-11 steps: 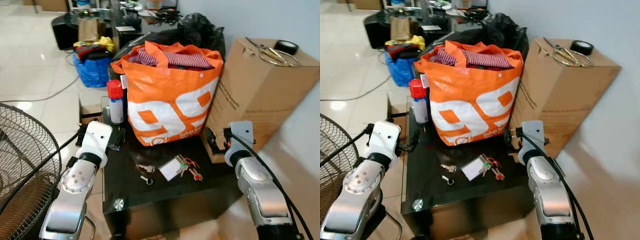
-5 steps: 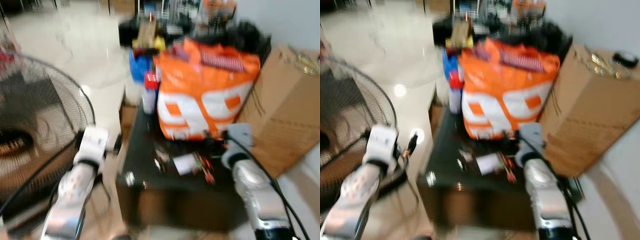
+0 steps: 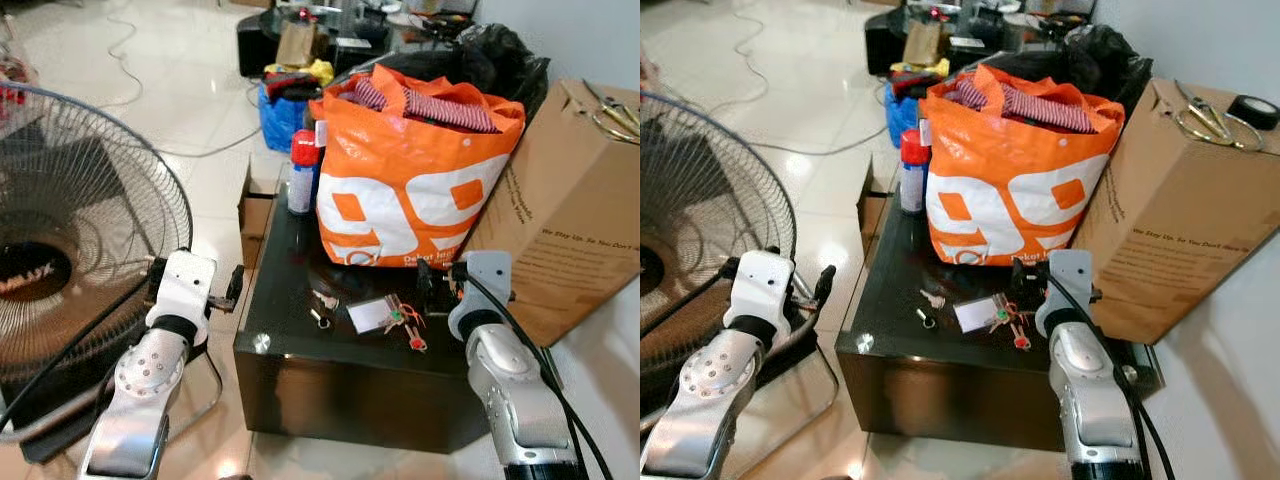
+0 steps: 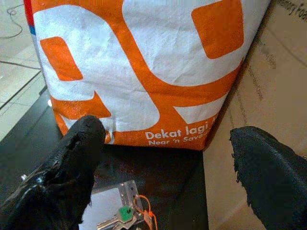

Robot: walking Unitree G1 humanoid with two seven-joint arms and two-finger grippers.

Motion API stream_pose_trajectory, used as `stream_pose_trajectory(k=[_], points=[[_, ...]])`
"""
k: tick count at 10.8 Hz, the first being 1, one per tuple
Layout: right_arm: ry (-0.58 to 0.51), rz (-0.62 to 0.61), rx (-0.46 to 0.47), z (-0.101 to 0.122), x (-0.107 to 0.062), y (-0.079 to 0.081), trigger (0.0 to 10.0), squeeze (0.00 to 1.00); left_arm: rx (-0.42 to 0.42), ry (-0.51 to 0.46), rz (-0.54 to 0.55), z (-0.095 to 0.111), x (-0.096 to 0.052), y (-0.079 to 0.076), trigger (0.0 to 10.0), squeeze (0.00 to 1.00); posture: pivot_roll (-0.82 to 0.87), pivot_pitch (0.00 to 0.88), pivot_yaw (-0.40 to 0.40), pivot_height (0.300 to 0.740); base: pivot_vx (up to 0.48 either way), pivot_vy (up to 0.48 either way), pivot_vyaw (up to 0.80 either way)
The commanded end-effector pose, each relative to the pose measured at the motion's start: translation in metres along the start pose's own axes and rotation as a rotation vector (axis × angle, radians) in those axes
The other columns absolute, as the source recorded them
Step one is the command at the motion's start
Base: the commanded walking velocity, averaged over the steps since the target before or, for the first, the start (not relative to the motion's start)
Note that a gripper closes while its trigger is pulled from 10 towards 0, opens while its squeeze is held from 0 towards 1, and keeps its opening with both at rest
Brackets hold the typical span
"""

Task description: Hang keys on a hook

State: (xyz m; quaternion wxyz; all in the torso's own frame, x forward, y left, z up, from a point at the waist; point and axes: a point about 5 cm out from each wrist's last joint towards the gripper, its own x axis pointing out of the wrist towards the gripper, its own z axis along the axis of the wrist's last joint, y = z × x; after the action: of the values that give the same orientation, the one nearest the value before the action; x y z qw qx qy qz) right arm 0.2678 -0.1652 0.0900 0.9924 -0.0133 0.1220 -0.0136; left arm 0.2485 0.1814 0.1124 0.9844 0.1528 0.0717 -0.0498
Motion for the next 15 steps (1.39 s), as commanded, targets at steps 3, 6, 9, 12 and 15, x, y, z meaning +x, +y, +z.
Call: stream_pose_trajectory(k=[3, 6, 9, 12, 15], points=[[-0.005, -0.019, 0.002, 0.002, -0.003, -0.005, 10.0, 0.00, -0.001, -0.009, -0.023, 0.002, 0.000, 0.000, 10.0, 0.00, -0.05, 0.000, -0.060, 0.740, 0.301, 0.000, -0.48], [-0.002, -0.029, 0.010, 0.000, -0.007, -0.002, 10.0, 0.00, 0.020, -0.009, -0.063, 0.002, 0.002, 0.001, 10.0, 0.00, -0.06, 0.000, -0.019, 0.740, 0.305, 0.000, 0.00], [0.007, 0.015, -0.018, 0.000, -0.006, -0.001, 10.0, 0.00, 0.035, -0.008, -0.063, 0.003, 0.005, -0.002, 10.0, 0.00, -0.06, 0.000, -0.025, 0.740, 0.100, 0.000, 0.00], [0.054, 0.138, -0.089, 0.001, 0.000, 0.005, 10.0, 0.00, 0.050, 0.040, -0.170, -0.006, -0.001, -0.009, 10.0, 0.00, -0.04, 0.000, -0.045, 0.740, 0.000, 0.000, 0.00], [0.224, 0.354, -0.247, -0.017, 0.013, 0.025, 10.0, 0.00, 0.147, 0.143, -0.430, -0.030, -0.017, -0.018, 10.0, 0.00, -0.06, 0.000, -0.052, 0.740, 0.000, 0.000, 0.00]])
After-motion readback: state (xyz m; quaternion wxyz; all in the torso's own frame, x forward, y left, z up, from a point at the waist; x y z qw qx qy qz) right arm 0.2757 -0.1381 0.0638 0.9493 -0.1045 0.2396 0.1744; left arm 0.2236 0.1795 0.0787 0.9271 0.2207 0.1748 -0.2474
